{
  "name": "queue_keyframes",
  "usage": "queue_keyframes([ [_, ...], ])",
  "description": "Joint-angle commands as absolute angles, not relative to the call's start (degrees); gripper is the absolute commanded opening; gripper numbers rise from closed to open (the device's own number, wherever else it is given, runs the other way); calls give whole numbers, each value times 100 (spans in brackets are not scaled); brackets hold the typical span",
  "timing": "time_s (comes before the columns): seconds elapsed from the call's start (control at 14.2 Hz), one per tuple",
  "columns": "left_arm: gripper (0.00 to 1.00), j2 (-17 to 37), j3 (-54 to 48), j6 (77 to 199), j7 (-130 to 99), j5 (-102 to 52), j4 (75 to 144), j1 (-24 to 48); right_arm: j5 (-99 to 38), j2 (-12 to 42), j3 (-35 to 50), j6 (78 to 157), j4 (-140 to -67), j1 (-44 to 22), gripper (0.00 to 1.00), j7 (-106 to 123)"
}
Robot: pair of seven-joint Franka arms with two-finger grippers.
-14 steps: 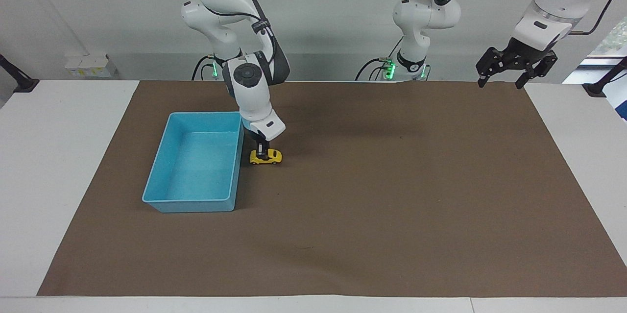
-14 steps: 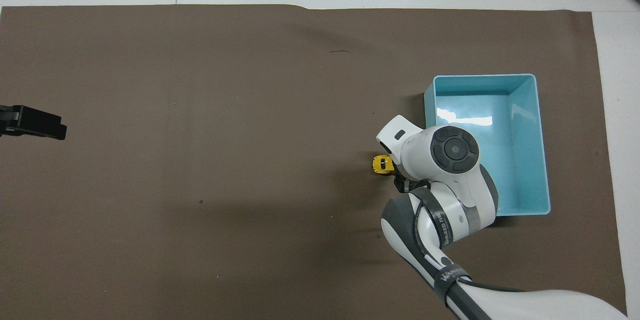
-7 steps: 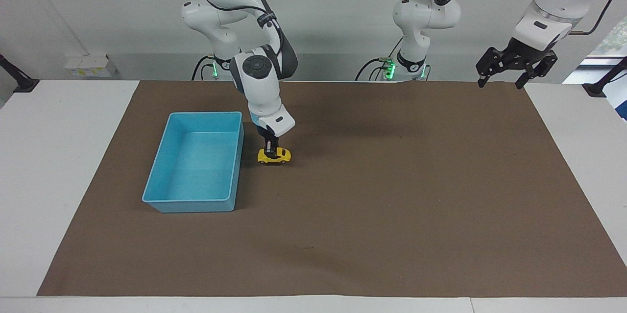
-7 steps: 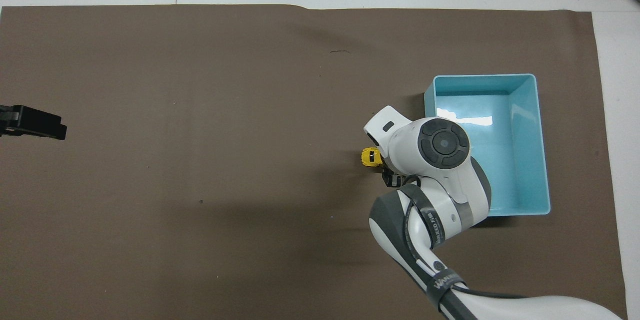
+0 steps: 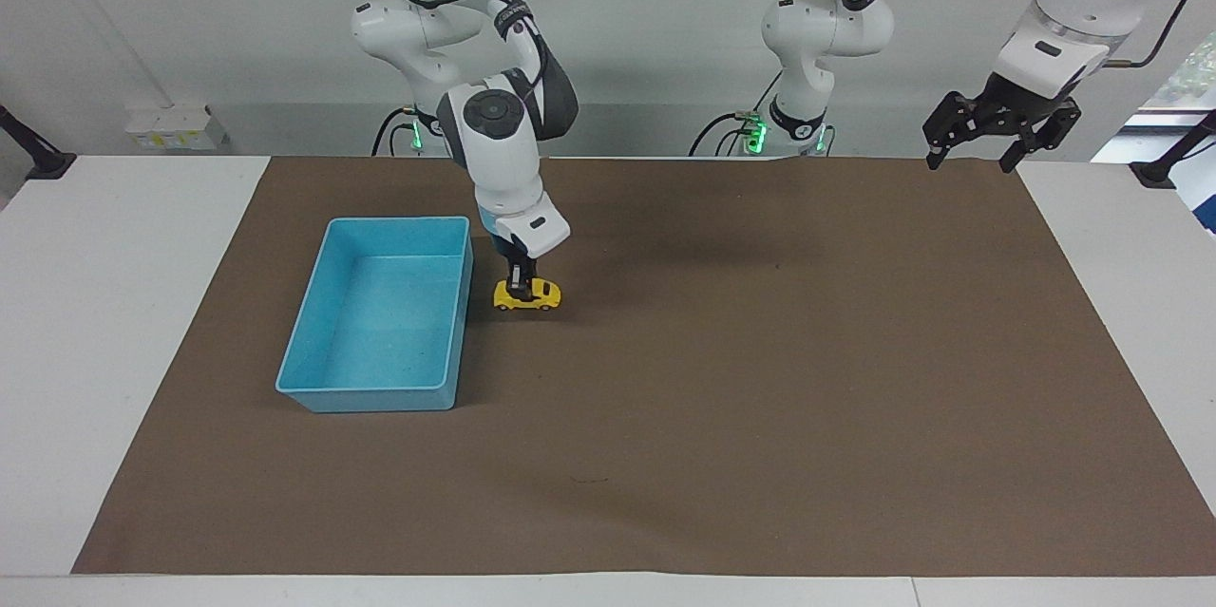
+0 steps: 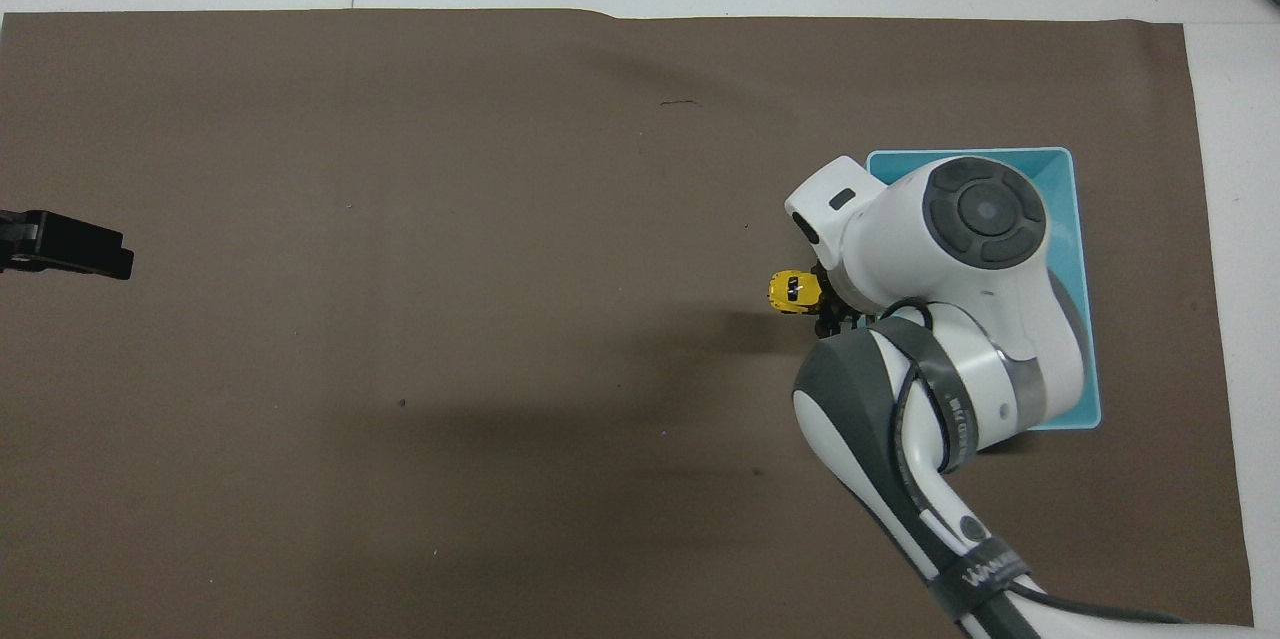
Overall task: Wind up and store yellow beetle car
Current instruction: 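Carry the yellow car into the blue bin with the right gripper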
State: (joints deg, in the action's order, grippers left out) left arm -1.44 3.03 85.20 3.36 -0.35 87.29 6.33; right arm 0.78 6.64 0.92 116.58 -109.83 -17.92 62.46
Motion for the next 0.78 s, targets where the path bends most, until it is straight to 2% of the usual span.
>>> queue_keyframes([
  [0.0, 100, -132, 272, 8411, 272, 44, 8657, 606, 114, 527, 132, 11137, -10724, -1513, 3, 6415],
  [0.42, 100, -132, 272, 8411, 272, 44, 8657, 606, 44, 466, 132, 10995, -10696, -617, 3, 7618],
  [0.71, 100, -132, 272, 8411, 272, 44, 8657, 606, 44, 344, 123, 11065, -10994, -317, 3, 8357],
])
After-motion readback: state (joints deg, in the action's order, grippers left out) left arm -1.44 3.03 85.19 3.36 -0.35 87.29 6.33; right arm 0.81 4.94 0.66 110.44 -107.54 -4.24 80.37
